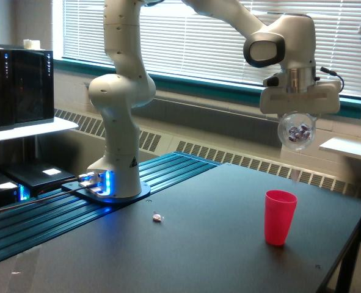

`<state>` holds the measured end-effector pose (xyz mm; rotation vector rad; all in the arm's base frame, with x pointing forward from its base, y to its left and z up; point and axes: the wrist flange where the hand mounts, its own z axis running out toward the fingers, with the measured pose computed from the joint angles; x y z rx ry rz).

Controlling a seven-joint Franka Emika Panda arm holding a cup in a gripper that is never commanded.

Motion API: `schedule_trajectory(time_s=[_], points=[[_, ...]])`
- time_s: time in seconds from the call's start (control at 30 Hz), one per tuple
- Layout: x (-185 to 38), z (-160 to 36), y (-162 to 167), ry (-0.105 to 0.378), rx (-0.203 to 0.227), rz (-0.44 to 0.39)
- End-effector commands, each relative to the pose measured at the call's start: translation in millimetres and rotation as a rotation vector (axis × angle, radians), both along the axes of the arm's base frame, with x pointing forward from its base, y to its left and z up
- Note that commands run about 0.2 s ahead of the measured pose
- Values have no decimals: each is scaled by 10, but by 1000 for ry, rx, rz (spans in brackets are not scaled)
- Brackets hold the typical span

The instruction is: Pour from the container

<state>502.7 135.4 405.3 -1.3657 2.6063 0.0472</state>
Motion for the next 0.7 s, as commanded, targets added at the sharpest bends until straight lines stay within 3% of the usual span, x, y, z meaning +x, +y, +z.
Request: schedule_trajectory(time_s=[0.03, 0.37, 0.7], points=[[-46, -94, 6, 13, 20, 5], [-68, -94, 3, 9, 50, -18], [-80, -61, -89, -7, 139, -68]])
